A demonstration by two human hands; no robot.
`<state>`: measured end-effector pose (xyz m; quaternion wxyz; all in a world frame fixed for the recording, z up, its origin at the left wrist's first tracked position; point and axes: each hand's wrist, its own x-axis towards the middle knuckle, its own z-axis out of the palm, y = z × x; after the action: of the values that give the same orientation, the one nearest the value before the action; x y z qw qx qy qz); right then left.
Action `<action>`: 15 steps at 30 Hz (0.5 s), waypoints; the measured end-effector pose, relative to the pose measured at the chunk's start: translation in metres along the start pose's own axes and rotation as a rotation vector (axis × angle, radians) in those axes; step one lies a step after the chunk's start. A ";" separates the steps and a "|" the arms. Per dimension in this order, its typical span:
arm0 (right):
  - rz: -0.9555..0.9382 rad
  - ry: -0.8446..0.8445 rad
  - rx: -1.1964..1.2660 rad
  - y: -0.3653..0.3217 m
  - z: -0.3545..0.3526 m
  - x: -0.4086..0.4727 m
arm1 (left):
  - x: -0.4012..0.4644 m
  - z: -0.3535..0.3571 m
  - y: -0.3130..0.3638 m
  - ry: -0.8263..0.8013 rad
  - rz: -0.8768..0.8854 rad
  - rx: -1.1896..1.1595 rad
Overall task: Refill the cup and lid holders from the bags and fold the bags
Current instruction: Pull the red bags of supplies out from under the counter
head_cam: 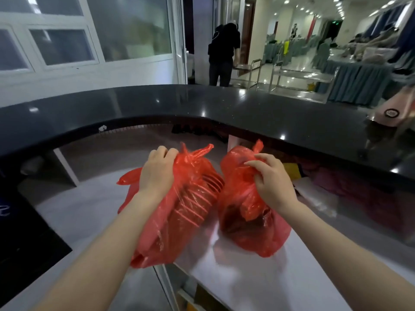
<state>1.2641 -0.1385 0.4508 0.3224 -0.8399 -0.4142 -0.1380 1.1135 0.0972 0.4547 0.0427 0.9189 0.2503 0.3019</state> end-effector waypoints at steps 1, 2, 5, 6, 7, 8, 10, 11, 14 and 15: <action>-0.001 -0.039 -0.003 0.003 0.004 0.003 | 0.000 0.003 0.001 -0.004 -0.017 -0.002; -0.013 -0.093 -0.015 0.006 0.010 0.005 | -0.001 0.006 0.003 -0.009 -0.022 -0.002; -0.089 -0.261 -0.074 0.015 0.027 0.006 | -0.010 0.015 0.013 -0.016 0.020 -0.007; -0.099 -0.308 -0.095 0.018 0.032 0.006 | -0.016 0.019 0.017 -0.010 0.040 -0.006; -0.094 -0.357 -0.120 0.021 0.038 0.004 | -0.022 0.024 0.021 -0.020 0.050 0.004; -0.080 -0.408 -0.143 0.025 0.044 0.002 | -0.031 0.029 0.025 -0.069 0.042 0.022; -0.054 -0.496 -0.169 0.032 0.055 -0.002 | -0.049 0.039 0.034 -0.243 -0.006 0.087; -0.047 -0.529 -0.178 0.035 0.059 -0.003 | -0.058 0.045 0.037 -0.308 -0.013 0.143; -0.027 -0.593 -0.191 0.041 0.070 -0.007 | -0.083 0.061 0.046 -0.406 0.021 0.281; -0.012 -0.602 -0.181 0.042 0.073 -0.008 | -0.089 0.065 0.049 -0.428 0.029 0.306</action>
<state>1.2895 -0.1137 0.3738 0.1081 -0.8658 -0.4821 0.0787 1.1112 0.0161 0.3654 -0.0491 0.9610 0.2653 0.0601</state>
